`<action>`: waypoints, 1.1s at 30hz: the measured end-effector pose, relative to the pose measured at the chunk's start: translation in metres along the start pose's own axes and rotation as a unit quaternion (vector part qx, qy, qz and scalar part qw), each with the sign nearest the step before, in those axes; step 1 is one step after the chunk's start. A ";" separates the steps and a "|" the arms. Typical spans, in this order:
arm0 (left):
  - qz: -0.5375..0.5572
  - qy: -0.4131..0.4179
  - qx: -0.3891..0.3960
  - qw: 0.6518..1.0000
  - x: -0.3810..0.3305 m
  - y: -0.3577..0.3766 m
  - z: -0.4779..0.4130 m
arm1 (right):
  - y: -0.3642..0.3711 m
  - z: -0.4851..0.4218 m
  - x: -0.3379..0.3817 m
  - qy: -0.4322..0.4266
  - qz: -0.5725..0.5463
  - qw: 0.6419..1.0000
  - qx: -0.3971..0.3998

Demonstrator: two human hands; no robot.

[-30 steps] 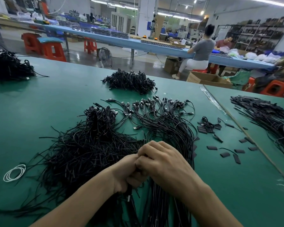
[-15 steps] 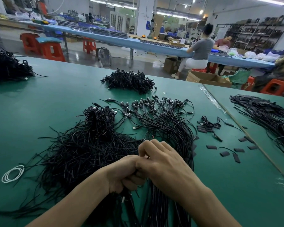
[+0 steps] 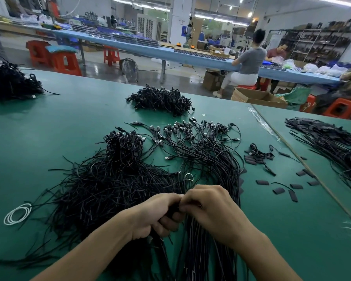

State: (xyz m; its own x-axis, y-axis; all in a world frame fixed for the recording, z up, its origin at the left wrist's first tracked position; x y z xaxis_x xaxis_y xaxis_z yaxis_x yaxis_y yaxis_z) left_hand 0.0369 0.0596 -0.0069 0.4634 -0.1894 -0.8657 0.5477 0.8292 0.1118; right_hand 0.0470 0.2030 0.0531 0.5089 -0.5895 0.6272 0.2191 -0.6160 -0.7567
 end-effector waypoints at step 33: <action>-0.072 -0.043 0.183 0.979 0.003 -0.002 0.003 | 0.003 -0.002 0.004 0.014 0.004 0.993 0.116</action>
State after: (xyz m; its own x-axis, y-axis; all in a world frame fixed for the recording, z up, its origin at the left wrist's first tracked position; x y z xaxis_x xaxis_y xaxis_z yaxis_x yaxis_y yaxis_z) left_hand 0.0395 0.0557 -0.0079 0.4123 -0.3471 -0.8423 0.8175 0.5491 0.1739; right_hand 0.0483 0.1972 0.0536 0.4893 -0.6103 0.6230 0.4032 -0.4751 -0.7821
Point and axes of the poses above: each hand's wrist, its own z-axis away from the middle knuckle, its own y-axis out of the palm, x = y × z, the point moved 3 cm from there along -z, towards the middle knuckle, and after that the axes turned 12 degrees about -z, right-handed, at the moved point
